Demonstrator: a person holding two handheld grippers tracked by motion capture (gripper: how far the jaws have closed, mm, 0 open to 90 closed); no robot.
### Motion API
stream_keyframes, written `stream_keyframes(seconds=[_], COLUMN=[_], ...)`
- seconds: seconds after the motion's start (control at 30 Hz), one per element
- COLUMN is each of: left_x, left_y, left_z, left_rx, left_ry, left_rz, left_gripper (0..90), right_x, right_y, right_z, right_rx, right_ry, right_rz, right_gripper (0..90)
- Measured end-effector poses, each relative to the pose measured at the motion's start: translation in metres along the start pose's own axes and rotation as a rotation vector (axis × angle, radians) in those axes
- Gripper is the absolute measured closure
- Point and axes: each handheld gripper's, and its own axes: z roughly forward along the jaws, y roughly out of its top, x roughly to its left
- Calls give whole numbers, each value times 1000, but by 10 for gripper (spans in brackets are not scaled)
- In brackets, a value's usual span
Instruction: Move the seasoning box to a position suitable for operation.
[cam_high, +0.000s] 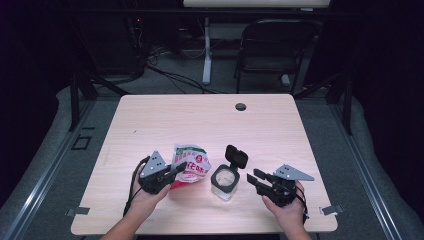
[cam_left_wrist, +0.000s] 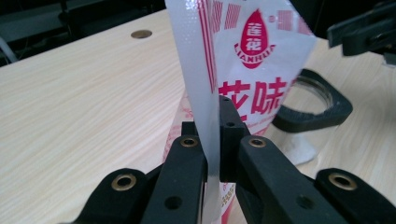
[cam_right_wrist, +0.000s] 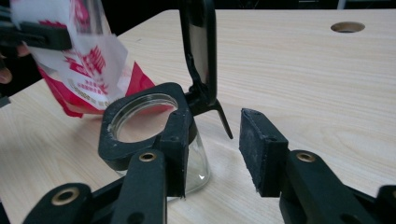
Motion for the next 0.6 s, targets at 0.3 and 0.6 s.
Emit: stream_keyframes(seconds=[0.3, 0.6], left_x=[2, -5], left_y=[-9, -12], left_z=[1, 4], left_rx=[26, 33], left_ry=[-6, -19], left_rz=[-26, -7], left_gripper=[900, 900], right_x=[13, 25], right_y=[7, 17], right_z=[-12, -15], right_rx=[-47, -77], right_ry=[30, 65], right_rz=[-41, -89], right_gripper=[571, 586])
